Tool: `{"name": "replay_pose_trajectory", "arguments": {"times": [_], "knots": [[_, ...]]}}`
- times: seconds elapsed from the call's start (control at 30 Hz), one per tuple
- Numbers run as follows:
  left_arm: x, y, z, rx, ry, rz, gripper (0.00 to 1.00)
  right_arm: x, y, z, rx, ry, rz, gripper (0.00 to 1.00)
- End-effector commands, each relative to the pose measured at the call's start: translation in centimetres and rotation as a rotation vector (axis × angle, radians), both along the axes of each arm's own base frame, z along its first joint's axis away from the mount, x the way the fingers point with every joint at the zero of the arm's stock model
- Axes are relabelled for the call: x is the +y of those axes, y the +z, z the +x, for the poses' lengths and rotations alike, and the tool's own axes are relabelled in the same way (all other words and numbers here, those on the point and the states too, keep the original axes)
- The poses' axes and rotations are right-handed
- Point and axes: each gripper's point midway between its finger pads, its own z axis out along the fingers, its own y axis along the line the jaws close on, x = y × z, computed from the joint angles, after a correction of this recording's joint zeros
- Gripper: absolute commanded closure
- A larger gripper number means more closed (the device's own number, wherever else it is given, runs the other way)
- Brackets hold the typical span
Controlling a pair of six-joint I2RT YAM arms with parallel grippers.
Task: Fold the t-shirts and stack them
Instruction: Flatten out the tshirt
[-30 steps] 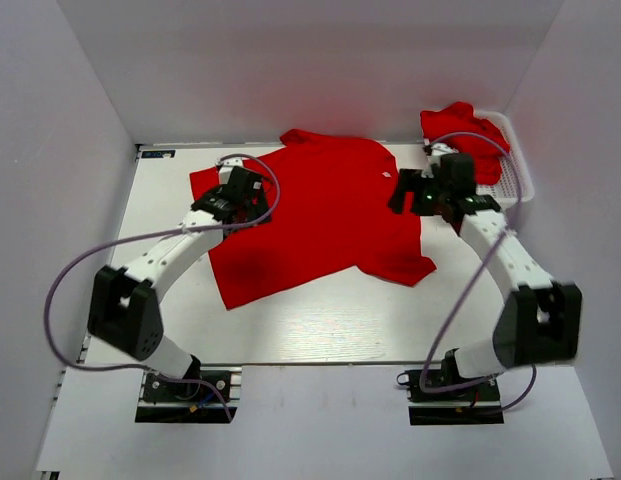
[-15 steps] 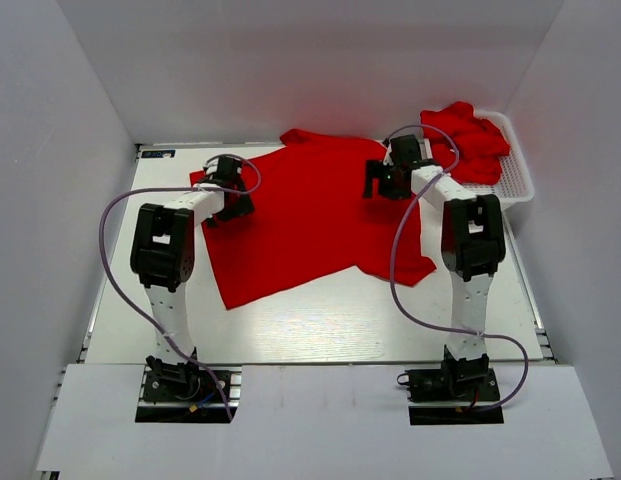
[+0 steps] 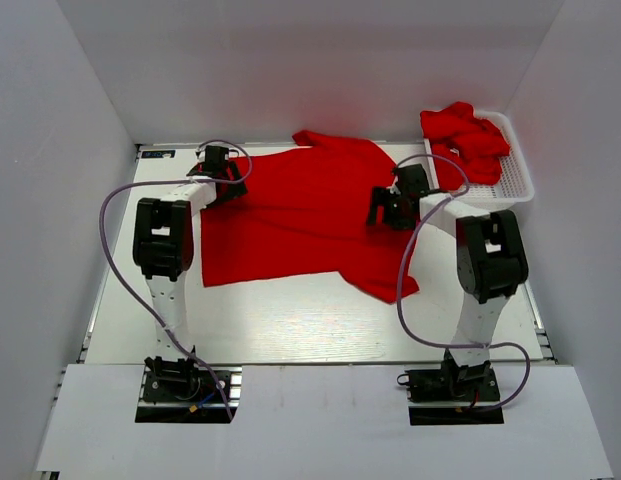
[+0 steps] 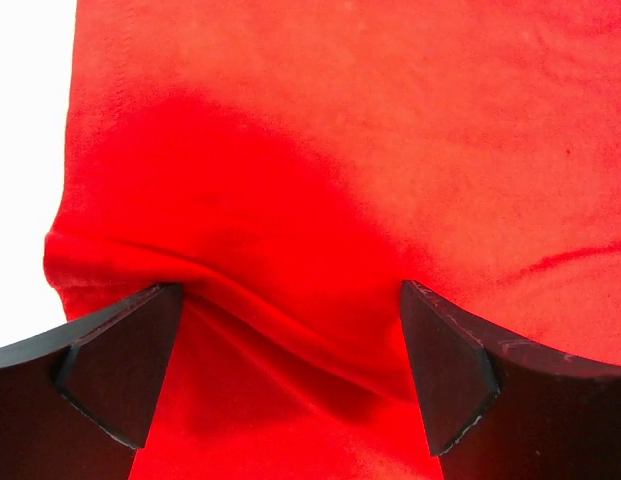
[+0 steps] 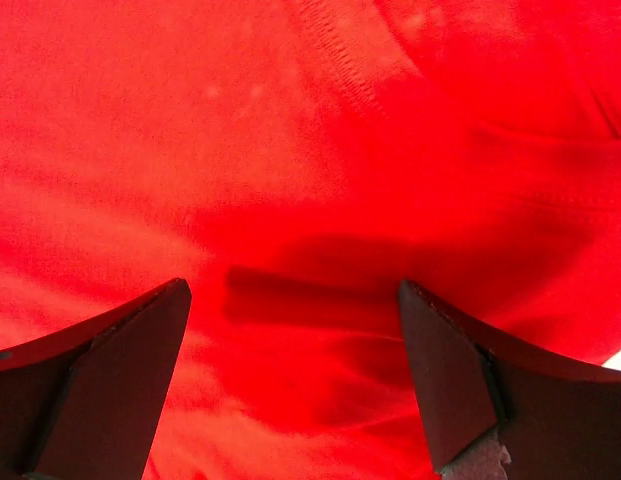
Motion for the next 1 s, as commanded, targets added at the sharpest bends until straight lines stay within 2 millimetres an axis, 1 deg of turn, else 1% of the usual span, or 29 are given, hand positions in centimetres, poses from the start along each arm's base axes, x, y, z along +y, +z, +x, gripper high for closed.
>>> {"name": "replay_pose_trajectory", "arguments": {"times": [0.0,0.07,0.1,0.13,0.17,0.2,0.23,0.27,0.3,0.33,0.37,0.4,0.43,0.47,0.5,0.53,0.57,0.6,0.63,0.67,0.7,0.73,0.77,0.8,0.83,0.87,0.9,0.93,0.97], "knots": [[-0.5,-1.3,-1.1,0.063,-0.067,-0.050,0.00,1.1,-0.7,-4.6,0.093,0.024,0.056,0.10],[-0.8,-1.0,-1.9,0.071,-0.100,-0.057,0.00,1.5,-0.3,-5.5,0.078,0.033,0.058,0.10],[-1.0,0.9,-1.9,0.038,-0.107,-0.066,0.00,1.6,0.2,-5.3,0.054,0.037,0.056,0.10],[-0.9,1.2,-2.6,0.036,-0.107,-0.066,0.00,1.5,0.6,-5.0,0.034,0.042,0.044,0.10],[-0.8,2.1,-2.8,0.016,-0.120,-0.057,0.00,1.5,1.8,-4.2,-0.008,0.049,0.038,0.10],[-0.8,3.1,-3.1,-0.001,-0.120,-0.058,0.00,1.3,2.2,-3.8,-0.021,0.041,0.019,0.10],[-0.6,5.5,-3.6,-0.042,-0.116,-0.053,0.00,1.1,3.2,-2.9,-0.063,0.059,-0.008,0.10],[-0.5,6.5,-4.3,-0.050,-0.116,-0.053,0.00,1.2,4.6,-2.2,-0.098,0.039,0.004,0.10],[0.0,7.6,-5.1,-0.058,-0.098,-0.033,0.00,1.6,6.4,-1.1,-0.150,0.038,0.010,0.10],[0.3,7.6,-6.5,-0.042,-0.092,-0.025,0.00,1.9,7.2,-0.7,-0.173,0.045,0.018,0.10],[0.8,10.2,-7.4,-0.085,-0.061,-0.022,0.00,2.3,8.8,-0.7,-0.214,0.059,0.030,0.10],[1.0,10.4,-8.9,-0.064,-0.013,-0.046,0.00,3.0,9.2,-0.9,-0.233,0.077,0.042,0.10],[1.4,9.7,-10.9,-0.030,0.024,-0.049,0.00,3.2,10.3,-1.1,-0.265,0.079,0.042,0.10],[2.0,9.9,-12.2,-0.022,0.079,-0.043,0.00,3.2,10.4,-1.5,-0.270,0.077,0.040,0.10],[2.2,11.7,-13.5,-0.062,0.122,-0.071,0.00,2.9,11.3,-2.5,-0.295,0.064,0.035,0.10],[2.6,10.3,-15.9,-0.007,0.145,-0.063,0.00,2.3,10.3,-3.5,-0.273,0.048,0.016,0.10],[3.2,10.2,-17.2,-0.002,0.179,-0.047,0.00,1.1,9.1,-4.4,-0.250,0.003,-0.025,0.10],[3.5,10.1,-18.5,0.006,0.207,-0.050,0.00,0.7,10.6,-5.2,-0.282,-0.016,-0.017,0.10],[3.6,9.5,-21.0,0.025,0.242,-0.070,0.00,0.1,9.3,-6.6,-0.244,-0.035,-0.026,0.10],[3.9,9.3,-22.0,0.019,0.260,-0.068,0.00,-0.8,8.2,-7.8,-0.217,-0.072,-0.046,0.10],[4.1,7.7,-23.9,0.062,0.262,-0.058,0.00,-1.2,8.8,-8.6,-0.227,-0.087,-0.037,0.10],[4.1,7.4,-24.6,0.062,0.276,-0.068,0.00,-2.0,7.6,-10.4,-0.200,-0.112,-0.036,0.10],[4.0,7.4,-25.3,0.050,0.279,-0.084,0.00,-2.4,8.2,-11.2,-0.208,-0.138,-0.021,0.10],[4.1,6.0,-26.6,0.084,0.288,-0.080,0.00,-2.5,8.2,-11.6,-0.213,-0.148,-0.008,0.10],[3.9,5.2,-27.2,0.106,0.299,-0.096,0.00,-2.8,8.1,-12.6,-0.218,-0.159,0.001,0.10],[3.7,4.8,-27.4,0.103,0.291,-0.109,0.00,-3.1,8.0,-13.6,-0.224,-0.157,0.009,0.10],[3.6,3.7,-28.1,0.128,0.287,-0.112,0.00,-3.3,7.9,-13.9,-0.228,-0.160,0.009,0.10],[3.6,3.3,-28.2,0.126,0.295,-0.117,0.00,-3.7,7.9,-14.6,-0.243,-0.170,0.010,0.10],[3.3,2.9,-28.0,0.127,0.287,-0.130,0.00,-4.2,6.9,-15.4,-0.213,-0.176,-0.007,0.10]]}}
